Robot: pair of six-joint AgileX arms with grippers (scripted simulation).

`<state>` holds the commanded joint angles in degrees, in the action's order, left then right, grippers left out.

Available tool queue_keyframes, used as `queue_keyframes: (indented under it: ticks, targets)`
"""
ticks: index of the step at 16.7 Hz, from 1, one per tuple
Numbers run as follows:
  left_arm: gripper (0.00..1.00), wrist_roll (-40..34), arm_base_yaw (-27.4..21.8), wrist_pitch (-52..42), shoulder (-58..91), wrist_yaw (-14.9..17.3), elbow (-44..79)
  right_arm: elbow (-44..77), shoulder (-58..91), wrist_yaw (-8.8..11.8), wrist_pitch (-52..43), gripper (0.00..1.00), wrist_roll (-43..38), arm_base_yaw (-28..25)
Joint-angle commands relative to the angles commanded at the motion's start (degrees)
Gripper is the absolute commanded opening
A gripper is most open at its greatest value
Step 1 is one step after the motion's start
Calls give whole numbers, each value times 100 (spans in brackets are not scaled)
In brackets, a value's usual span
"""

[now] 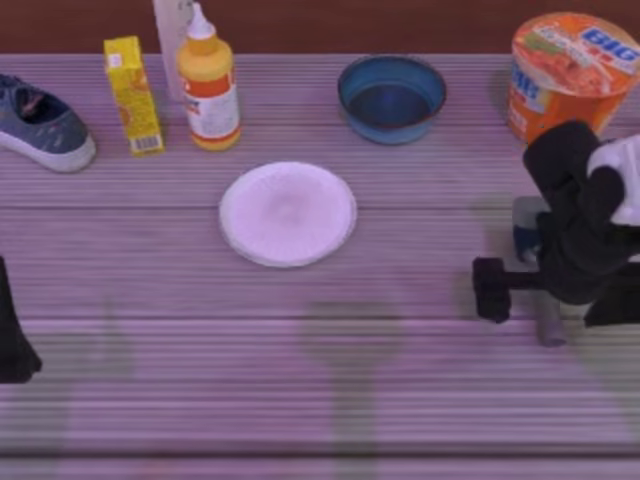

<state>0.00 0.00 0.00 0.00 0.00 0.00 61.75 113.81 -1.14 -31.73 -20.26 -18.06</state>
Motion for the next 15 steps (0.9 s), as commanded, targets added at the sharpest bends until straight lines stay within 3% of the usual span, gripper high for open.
queue_keyframes:
  ticks: [6, 15]
  targets:
    - [100, 0, 0, 0, 0, 0, 0, -130, 266, -2, 342, 100, -4, 0]
    - [100, 0, 0, 0, 0, 0, 0, -130, 266, -2, 342, 32, -4, 0]
